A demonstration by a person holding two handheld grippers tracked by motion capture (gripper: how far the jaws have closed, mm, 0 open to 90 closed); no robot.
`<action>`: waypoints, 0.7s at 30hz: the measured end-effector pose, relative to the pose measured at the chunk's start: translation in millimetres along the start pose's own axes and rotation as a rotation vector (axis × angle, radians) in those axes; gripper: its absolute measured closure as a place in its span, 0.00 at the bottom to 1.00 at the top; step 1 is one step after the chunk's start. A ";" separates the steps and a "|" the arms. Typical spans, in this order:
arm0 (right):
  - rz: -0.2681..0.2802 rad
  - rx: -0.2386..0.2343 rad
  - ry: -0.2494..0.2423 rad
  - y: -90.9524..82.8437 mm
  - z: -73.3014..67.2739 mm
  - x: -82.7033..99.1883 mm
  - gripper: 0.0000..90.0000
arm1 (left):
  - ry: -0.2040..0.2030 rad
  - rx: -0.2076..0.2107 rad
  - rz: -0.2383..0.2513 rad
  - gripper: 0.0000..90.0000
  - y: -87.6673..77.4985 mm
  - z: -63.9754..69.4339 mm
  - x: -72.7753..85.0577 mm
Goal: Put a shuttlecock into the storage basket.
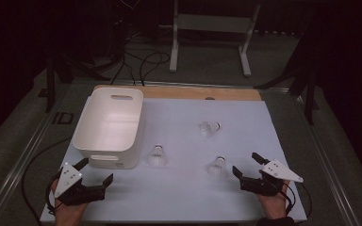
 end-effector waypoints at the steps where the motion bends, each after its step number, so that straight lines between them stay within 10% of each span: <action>1: 0.000 0.001 0.000 -0.4 -0.1 -0.2 0.11 | 0.001 0.000 0.000 0.00 0.3 0.3 0.0; 21: -0.008 0.008 0.015 2.6 1.7 1.8 0.11 | -0.002 0.002 0.001 0.00 0.0 4.7 -2.5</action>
Point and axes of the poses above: each handheld gripper's, and its own axes: y roughly forward along the jaws, x roughly out of its underside, z roughly to its right, the point moved 4 cm from there along y, roughly forward along the jaws, and after that the axes turned 12 degrees about -z, right-handed, at the moved point
